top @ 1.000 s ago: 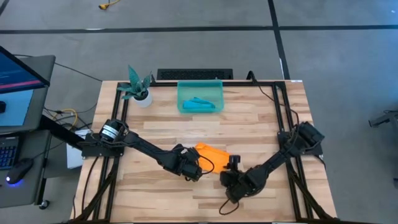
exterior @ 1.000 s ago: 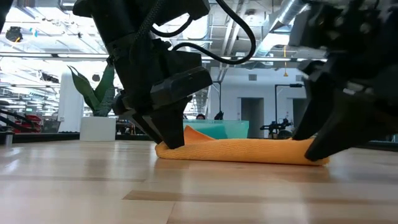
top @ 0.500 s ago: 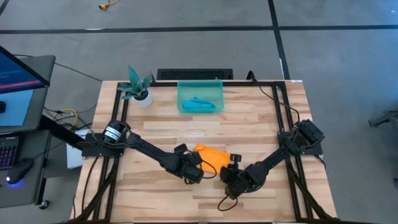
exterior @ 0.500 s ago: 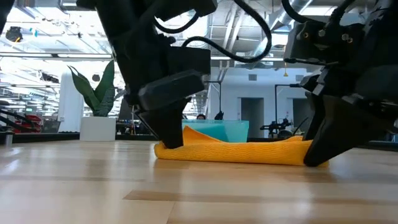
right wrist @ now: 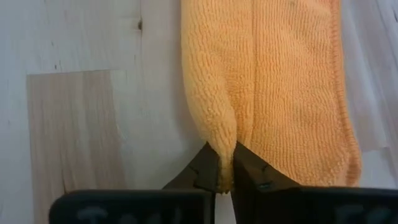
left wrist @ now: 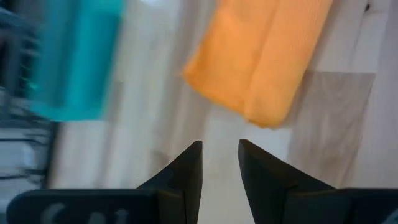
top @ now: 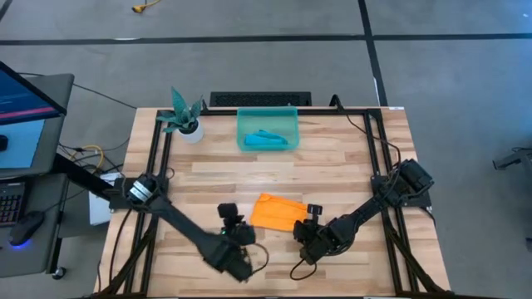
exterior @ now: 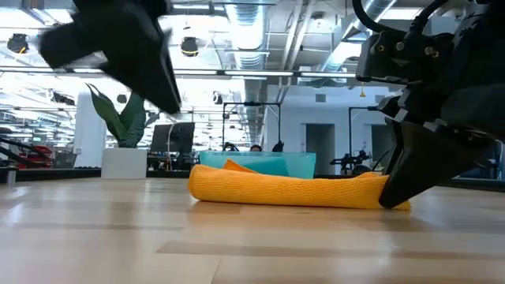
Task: Roll microfiber towels into tight, uniform cylinder then place into a basket
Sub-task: Roll the orange microfiber cloth
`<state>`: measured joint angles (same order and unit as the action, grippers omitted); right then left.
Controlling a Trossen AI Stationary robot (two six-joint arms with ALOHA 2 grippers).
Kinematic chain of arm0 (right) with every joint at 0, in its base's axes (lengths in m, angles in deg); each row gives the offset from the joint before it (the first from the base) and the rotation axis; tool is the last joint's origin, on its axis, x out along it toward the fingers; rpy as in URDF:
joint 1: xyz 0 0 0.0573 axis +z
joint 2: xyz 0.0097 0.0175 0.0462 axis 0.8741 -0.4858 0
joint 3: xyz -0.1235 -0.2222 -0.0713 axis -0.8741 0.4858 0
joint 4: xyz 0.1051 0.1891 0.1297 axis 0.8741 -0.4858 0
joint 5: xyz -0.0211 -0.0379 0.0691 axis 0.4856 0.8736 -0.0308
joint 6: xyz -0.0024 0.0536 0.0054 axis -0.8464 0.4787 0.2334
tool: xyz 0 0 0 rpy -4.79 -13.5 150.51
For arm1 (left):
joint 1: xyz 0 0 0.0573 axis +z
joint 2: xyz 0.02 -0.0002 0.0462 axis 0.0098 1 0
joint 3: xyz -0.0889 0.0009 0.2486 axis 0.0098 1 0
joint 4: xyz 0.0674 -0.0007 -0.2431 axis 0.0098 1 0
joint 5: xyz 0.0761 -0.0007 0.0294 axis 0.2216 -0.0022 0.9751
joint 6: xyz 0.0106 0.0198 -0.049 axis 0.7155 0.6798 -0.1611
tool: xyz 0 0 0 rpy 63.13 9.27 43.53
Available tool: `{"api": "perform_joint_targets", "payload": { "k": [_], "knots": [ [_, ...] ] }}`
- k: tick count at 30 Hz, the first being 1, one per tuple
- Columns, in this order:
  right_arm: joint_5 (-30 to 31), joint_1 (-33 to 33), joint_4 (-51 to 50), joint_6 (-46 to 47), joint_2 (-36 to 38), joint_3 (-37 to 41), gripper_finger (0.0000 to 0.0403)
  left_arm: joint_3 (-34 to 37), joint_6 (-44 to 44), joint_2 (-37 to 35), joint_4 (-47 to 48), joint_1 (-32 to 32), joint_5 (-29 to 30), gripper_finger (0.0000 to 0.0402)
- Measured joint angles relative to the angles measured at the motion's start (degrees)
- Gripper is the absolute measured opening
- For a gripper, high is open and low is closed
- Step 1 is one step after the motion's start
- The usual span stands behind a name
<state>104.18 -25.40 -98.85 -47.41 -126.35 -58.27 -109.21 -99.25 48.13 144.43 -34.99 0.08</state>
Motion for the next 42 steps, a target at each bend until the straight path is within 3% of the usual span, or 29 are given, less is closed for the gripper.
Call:
{"api": "perform_joint_targets", "payload": {
  "k": [4,10,16,22,28,33,42],
  "knots": [
    [-0.1,0.0,0.1,0.0,0.0,0.0,0.0036,-3.1,-0.8,-0.2,6.2,-5.1,7.2,0.0096],
    [-0.3,0.0,0.3,0.0,0.0,0.0,0.0020,-3.8,5.8,-0.2,4.1,-10.0,13.0,0.0096],
    [-0.4,0.0,0.7,0.0,0.0,0.1,0.0036,-3.7,9.3,-0.2,2.0,-9.5,10.8,0.0100],
    [-0.4,0.0,0.8,0.0,0.0,0.1,0.0024,-0.8,8.0,-0.2,-3.3,-6.1,10.6,0.0147],
    [-0.4,0.0,0.9,0.1,0.0,0.1,0.0032,5.0,17.9,-0.2,-16.3,-1.7,0.8,0.0193],
    [-0.4,0.0,0.9,0.1,0.0,0.1,0.0030,10.1,28.9,-0.2,-30.0,0.1,-2.7,0.0198],
    [-0.4,0.0,1.0,0.1,0.0,0.1,0.0032,15.6,30.7,-0.2,-36.9,4.3,-4.3,0.0197]
  ]
}}
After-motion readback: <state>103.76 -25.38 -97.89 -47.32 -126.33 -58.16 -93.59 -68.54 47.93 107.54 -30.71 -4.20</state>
